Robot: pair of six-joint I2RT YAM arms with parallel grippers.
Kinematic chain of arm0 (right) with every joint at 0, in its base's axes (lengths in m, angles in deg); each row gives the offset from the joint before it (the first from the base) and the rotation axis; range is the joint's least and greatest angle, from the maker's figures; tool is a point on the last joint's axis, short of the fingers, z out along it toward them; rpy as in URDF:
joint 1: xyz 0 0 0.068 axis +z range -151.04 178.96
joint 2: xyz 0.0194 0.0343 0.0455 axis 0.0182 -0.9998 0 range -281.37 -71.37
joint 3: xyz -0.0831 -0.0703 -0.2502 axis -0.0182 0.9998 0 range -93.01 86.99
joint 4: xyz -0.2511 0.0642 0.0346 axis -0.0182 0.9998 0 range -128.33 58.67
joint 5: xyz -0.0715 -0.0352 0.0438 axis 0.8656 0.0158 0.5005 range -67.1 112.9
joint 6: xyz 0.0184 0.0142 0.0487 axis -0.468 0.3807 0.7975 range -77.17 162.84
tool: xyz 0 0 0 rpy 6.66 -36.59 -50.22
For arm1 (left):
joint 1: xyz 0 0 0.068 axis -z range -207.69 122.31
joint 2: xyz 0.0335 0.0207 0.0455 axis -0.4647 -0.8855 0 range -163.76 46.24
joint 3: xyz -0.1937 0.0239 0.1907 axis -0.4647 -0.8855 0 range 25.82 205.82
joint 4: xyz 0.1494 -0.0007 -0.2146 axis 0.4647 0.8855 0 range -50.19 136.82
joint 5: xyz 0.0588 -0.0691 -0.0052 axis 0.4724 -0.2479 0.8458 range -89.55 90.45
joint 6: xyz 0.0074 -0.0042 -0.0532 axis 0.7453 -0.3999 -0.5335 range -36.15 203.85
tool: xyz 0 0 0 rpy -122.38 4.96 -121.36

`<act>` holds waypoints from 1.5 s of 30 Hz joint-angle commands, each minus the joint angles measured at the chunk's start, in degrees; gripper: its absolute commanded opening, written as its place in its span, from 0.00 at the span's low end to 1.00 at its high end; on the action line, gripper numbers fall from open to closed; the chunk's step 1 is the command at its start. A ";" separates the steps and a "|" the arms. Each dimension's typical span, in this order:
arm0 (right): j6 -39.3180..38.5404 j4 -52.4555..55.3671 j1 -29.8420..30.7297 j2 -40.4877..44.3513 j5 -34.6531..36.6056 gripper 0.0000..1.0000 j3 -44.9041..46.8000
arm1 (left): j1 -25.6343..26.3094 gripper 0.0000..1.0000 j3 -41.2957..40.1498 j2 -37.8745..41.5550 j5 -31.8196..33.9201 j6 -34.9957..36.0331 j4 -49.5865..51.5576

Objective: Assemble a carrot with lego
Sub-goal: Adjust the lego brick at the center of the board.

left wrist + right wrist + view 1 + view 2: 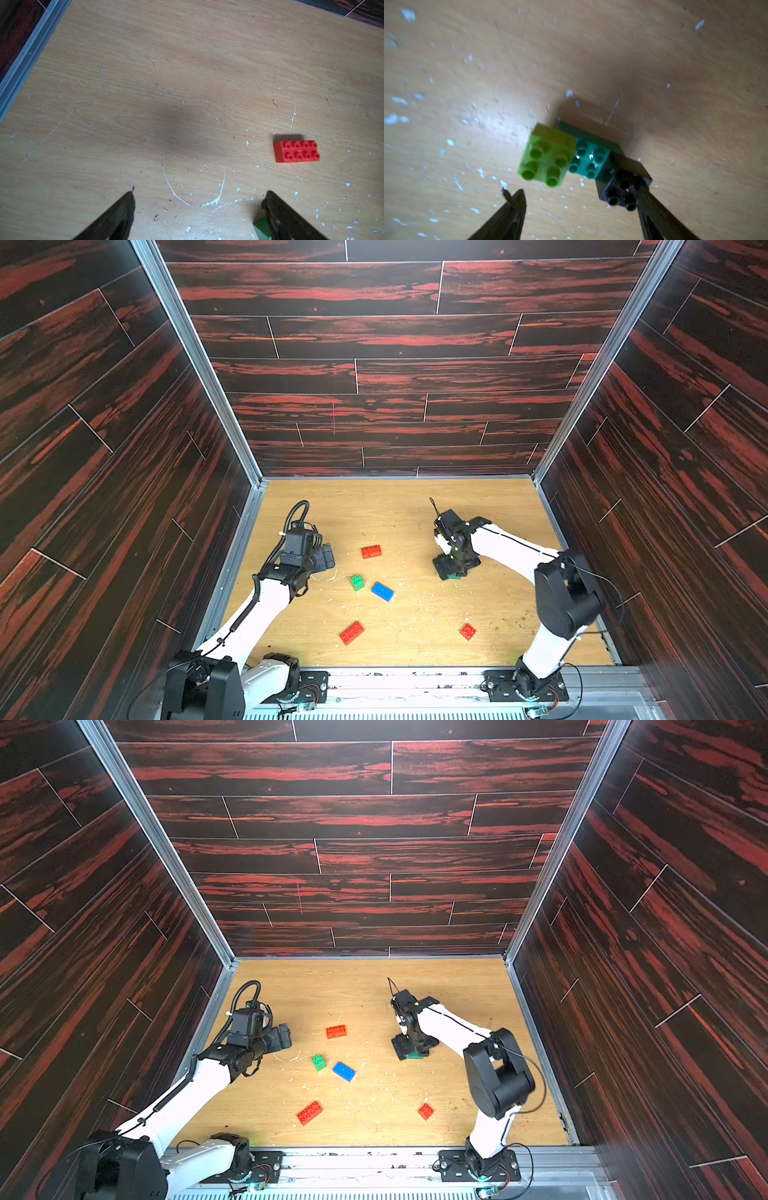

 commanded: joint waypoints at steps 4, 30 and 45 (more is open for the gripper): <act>-8.69 -6.08 0.95 2.06 7.53 0.87 4.62 | 0.16 0.98 -0.59 1.40 0.84 -0.89 0.26; -3.96 -6.42 -4.59 -7.97 14.23 0.89 -2.42 | 0.23 0.98 -0.57 1.62 1.65 -0.72 0.72; 4.79 0.03 -4.88 -0.38 2.77 0.89 -5.76 | 0.23 0.98 -0.20 1.79 -2.80 -1.36 2.82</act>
